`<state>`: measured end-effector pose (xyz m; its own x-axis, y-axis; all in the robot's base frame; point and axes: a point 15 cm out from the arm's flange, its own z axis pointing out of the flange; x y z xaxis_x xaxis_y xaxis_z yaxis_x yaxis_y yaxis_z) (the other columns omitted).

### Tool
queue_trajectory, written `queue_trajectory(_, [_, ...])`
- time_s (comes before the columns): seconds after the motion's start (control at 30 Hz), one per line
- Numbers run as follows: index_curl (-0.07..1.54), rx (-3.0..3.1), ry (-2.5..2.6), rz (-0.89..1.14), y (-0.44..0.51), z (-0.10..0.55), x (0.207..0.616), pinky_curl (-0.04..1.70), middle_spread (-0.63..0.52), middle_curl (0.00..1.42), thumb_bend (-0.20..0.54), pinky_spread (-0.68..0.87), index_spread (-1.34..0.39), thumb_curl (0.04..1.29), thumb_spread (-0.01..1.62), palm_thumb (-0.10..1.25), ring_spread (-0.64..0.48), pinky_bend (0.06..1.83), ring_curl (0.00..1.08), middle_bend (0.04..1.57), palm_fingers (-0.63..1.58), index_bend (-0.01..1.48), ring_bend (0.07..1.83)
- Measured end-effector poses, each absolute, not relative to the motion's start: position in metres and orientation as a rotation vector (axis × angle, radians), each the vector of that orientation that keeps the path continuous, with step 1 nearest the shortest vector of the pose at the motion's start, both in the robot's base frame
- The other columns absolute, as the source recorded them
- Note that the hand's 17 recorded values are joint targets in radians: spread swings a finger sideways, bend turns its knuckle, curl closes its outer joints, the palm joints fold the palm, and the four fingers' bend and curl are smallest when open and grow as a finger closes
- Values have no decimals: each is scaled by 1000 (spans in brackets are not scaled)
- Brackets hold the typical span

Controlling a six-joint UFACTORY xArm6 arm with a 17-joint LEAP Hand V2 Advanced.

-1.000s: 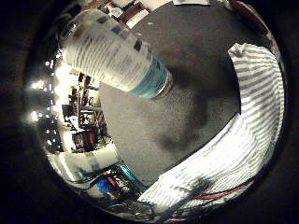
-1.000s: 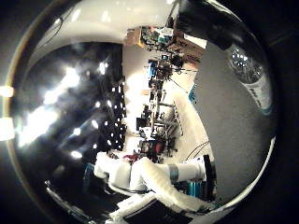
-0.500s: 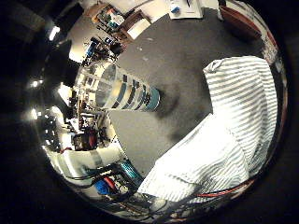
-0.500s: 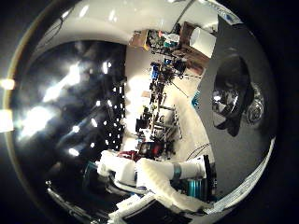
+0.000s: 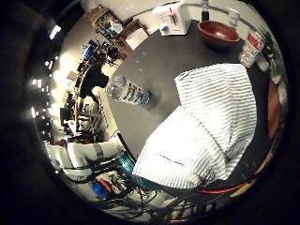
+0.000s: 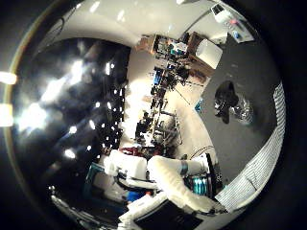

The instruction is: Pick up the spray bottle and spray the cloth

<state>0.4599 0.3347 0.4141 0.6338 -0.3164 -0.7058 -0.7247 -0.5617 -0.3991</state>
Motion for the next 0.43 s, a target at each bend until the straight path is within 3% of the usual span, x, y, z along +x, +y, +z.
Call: queue_trajectory(0.43, [269,-2166,971,633,206,444,442,315,243,240,-23,457,-248,289,1064,532,275,434,256,169,-30,167,219])
